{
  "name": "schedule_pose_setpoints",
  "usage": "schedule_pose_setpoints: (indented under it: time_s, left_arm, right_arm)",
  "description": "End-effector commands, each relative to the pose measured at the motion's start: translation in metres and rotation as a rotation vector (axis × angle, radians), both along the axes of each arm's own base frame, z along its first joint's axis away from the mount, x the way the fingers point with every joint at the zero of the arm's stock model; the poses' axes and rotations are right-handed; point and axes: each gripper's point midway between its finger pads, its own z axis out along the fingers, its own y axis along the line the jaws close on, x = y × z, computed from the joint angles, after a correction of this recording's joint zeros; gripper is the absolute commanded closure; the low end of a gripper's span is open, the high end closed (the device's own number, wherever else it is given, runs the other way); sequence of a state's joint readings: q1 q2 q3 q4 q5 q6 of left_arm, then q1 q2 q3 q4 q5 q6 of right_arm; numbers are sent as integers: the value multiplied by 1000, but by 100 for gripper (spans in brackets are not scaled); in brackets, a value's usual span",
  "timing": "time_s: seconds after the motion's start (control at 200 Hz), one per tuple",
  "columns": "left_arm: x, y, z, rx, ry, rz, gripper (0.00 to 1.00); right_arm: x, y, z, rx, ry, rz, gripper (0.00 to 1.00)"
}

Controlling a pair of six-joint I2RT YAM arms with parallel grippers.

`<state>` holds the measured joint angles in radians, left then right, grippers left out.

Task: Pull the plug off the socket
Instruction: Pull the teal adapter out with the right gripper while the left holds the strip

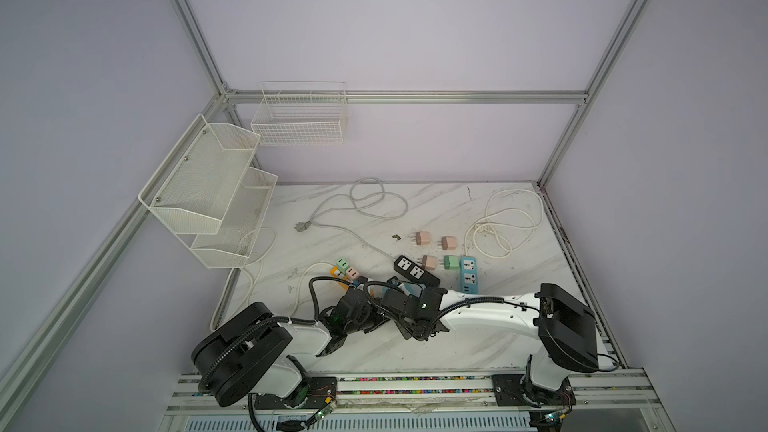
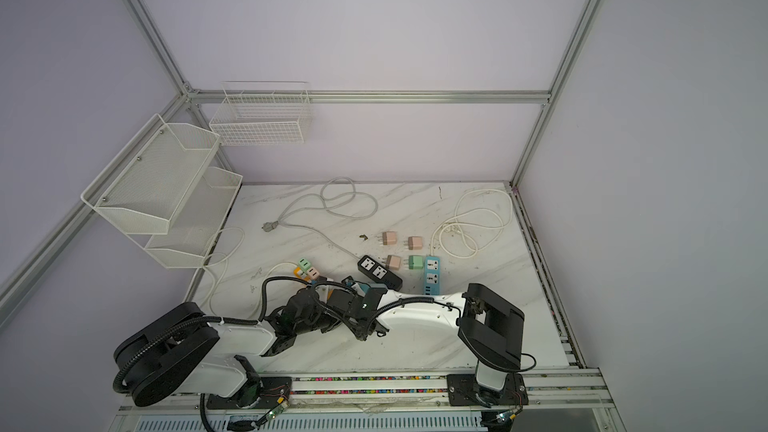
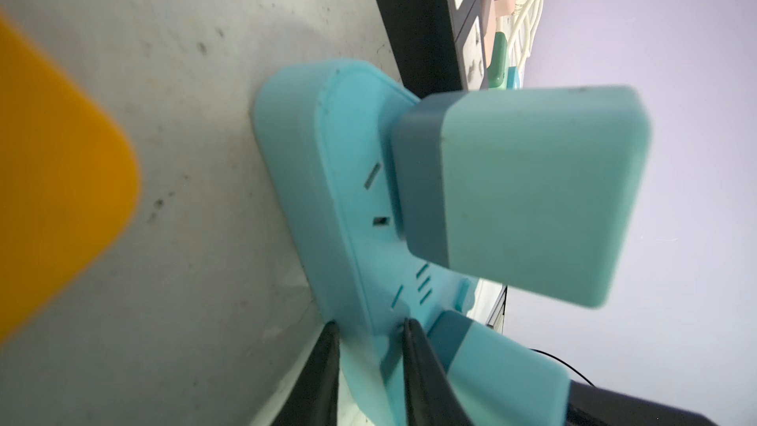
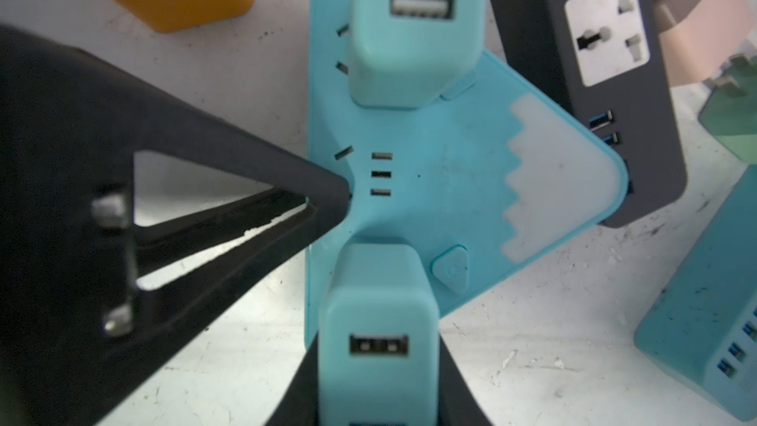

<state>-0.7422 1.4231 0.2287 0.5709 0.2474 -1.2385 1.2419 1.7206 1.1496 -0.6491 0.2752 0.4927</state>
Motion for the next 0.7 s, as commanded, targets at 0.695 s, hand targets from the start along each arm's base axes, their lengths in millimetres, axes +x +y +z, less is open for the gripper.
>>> schedule_pose_setpoints:
  time_s: [0.695]
  left_arm:
    - [-49,34,-65,237,257,-33,76]
  right_arm:
    - [9,30,25,120,-68,79,83]
